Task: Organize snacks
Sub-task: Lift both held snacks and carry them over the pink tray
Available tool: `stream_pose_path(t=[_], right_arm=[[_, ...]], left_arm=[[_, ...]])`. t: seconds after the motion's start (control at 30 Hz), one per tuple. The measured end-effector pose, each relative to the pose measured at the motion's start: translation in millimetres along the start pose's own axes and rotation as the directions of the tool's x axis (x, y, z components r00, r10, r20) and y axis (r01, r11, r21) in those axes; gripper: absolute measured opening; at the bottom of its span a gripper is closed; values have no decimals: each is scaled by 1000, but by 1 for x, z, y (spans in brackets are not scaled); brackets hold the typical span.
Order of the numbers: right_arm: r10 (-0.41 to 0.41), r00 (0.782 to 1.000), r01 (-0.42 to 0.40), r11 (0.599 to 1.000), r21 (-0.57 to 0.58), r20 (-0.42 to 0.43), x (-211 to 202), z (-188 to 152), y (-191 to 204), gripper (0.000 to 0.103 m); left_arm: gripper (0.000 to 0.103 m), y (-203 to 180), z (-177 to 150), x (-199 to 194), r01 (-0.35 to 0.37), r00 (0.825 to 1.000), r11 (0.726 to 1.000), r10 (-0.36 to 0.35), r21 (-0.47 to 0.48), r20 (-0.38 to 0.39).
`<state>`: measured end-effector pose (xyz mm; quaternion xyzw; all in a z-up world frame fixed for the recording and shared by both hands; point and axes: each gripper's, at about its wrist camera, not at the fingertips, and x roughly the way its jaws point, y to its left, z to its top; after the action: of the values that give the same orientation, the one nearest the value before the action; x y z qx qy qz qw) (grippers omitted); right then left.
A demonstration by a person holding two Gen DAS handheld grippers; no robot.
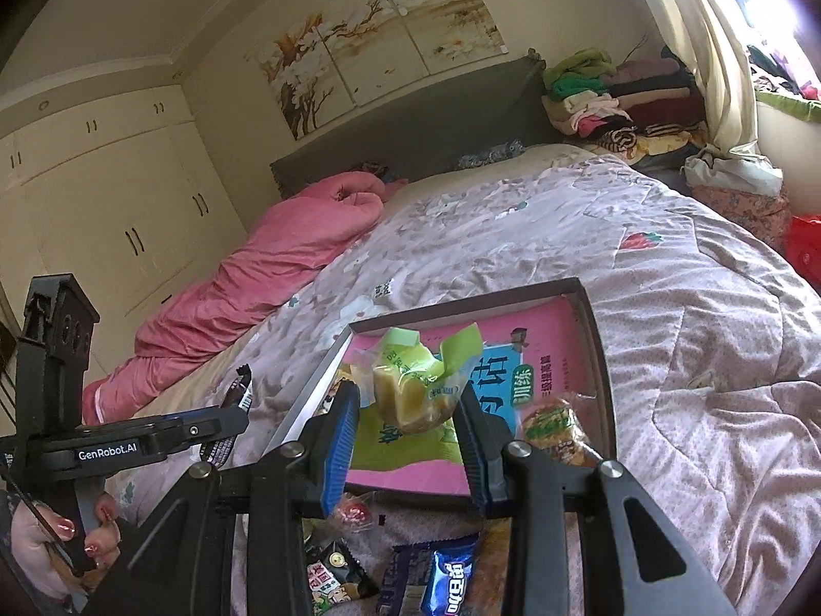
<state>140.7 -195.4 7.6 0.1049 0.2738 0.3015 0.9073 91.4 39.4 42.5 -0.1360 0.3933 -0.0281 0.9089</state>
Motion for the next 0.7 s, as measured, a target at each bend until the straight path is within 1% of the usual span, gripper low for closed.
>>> stream_pose_path(t=[0.33,0.5,0.7], right_arm=[[-12,1000,12,1000,9,22,-1,6,-6,38],[-23,999,22,1000,21,29,2,10,-12,38],[-25,1000,25,998,60,5,12,10,-21,38]], left_arm=[[29,-5,7,11,14,1000,1000,-14,0,5],[29,-8,11,23,19,1000,1000,-19,4,4],[29,-7,14,43,21,1000,1000,-21,-9,-15]])
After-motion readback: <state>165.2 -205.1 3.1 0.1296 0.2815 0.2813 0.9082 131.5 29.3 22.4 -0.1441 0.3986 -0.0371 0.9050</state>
